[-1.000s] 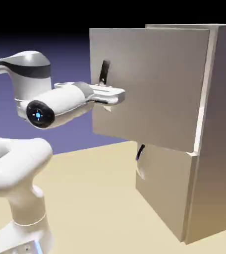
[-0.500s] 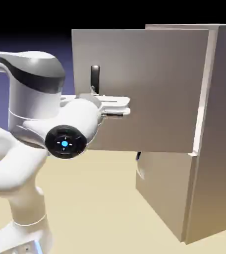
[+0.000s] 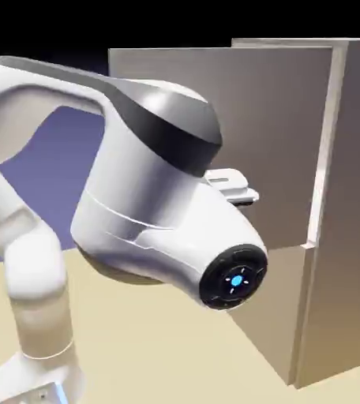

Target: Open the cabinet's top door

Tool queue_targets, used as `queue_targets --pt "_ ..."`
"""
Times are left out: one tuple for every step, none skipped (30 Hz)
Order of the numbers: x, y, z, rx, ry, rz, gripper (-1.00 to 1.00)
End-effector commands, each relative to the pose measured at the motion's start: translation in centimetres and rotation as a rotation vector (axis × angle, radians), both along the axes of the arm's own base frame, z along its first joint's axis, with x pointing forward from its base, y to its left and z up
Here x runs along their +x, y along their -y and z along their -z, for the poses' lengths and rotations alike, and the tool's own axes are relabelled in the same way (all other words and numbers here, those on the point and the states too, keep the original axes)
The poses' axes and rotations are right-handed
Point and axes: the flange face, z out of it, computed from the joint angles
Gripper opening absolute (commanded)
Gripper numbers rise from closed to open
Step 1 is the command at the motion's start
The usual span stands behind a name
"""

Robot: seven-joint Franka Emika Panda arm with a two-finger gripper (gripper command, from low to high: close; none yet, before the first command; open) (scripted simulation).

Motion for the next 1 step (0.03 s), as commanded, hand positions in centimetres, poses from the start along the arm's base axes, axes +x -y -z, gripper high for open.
queue_targets --pt "0.13 0.37 0.01 0.000 0.000 -0.013 -1.00"
